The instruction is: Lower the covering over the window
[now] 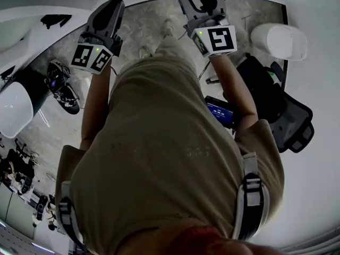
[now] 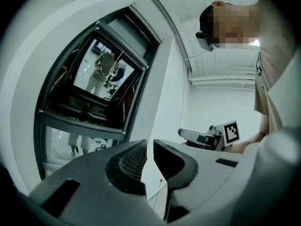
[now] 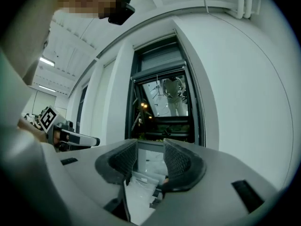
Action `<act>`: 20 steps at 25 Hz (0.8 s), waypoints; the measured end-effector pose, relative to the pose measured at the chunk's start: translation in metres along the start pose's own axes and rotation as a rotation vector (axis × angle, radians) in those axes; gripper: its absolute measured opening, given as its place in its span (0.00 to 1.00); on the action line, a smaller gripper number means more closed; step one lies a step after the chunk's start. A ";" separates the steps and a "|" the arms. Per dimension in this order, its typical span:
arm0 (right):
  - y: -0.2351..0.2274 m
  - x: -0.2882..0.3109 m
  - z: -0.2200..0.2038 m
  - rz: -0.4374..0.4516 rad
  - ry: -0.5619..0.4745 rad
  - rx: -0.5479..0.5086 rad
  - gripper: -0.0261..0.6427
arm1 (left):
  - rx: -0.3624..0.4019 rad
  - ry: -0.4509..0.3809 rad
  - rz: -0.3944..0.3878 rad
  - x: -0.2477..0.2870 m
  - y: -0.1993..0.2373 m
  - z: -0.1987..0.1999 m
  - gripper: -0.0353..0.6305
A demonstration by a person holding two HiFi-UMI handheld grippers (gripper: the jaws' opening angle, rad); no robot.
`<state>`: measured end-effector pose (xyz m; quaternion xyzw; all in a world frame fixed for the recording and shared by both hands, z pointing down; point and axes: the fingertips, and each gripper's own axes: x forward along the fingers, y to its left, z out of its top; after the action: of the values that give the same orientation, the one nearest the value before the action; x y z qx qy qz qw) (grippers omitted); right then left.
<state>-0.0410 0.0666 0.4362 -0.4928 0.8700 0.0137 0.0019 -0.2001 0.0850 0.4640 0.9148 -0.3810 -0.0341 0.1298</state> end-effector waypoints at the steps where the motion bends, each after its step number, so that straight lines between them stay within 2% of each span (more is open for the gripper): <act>1: 0.016 -0.005 -0.001 0.011 0.002 -0.010 0.28 | -0.003 -0.003 0.002 -0.015 -0.001 -0.002 0.11; 9: 0.083 -0.046 -0.022 0.025 0.034 -0.027 0.28 | -0.022 0.002 0.020 -0.092 -0.008 -0.035 0.11; 12: 0.098 -0.066 -0.027 0.067 0.064 -0.107 0.28 | -0.009 0.023 0.026 -0.107 -0.019 -0.046 0.11; 15: 0.092 -0.079 -0.021 0.095 0.052 -0.195 0.28 | -0.009 0.024 0.047 -0.108 -0.028 -0.048 0.11; 20: 0.066 -0.085 -0.014 0.088 0.035 -0.174 0.28 | -0.015 0.011 0.081 -0.094 -0.050 -0.036 0.11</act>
<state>-0.0536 0.1733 0.4532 -0.4525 0.8863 0.0805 -0.0565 -0.2261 0.1931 0.4821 0.8977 -0.4169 -0.0268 0.1402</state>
